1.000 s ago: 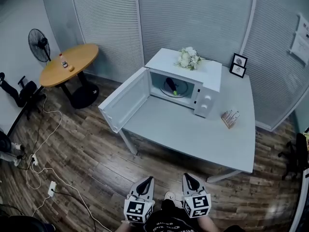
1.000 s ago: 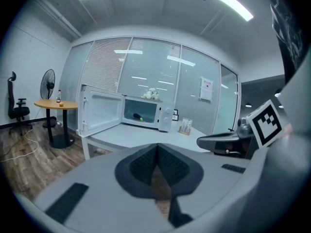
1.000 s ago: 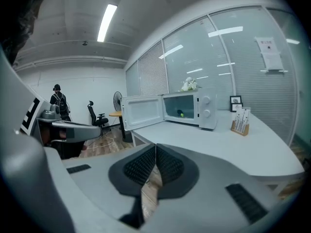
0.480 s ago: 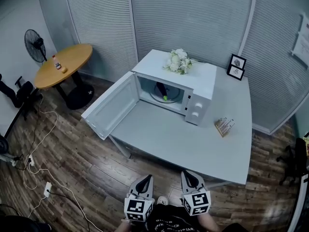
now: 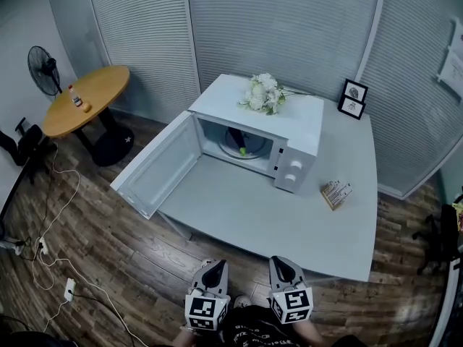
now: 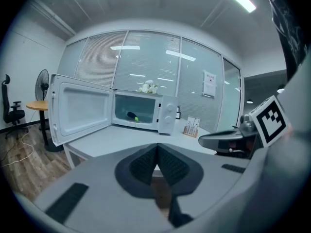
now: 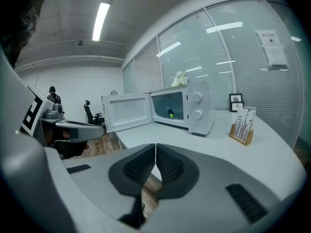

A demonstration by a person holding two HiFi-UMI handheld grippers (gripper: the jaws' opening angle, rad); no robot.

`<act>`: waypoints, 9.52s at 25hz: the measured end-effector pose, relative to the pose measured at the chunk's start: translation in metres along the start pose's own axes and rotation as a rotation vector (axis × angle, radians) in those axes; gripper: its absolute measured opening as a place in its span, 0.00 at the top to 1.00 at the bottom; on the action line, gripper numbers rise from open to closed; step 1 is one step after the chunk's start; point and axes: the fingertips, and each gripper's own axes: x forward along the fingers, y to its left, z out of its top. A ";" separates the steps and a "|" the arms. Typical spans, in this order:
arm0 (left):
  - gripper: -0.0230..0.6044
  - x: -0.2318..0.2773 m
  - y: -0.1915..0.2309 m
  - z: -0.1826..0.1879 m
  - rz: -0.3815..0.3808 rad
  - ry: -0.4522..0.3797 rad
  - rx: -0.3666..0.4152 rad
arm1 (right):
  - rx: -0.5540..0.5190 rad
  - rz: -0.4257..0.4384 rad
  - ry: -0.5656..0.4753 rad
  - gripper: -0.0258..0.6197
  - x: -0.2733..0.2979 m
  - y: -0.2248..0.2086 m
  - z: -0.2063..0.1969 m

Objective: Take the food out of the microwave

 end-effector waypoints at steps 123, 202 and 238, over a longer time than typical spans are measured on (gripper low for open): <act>0.95 0.148 0.207 0.063 0.005 0.147 -0.027 | -0.053 -0.174 0.302 0.76 0.429 -0.115 0.127; 0.95 0.172 0.152 0.077 -0.217 0.059 0.057 | -0.074 -0.298 0.164 0.76 0.255 -0.068 0.126; 0.95 0.188 0.120 0.077 -0.296 0.036 0.109 | 0.098 -0.398 0.127 0.76 0.189 -0.048 0.082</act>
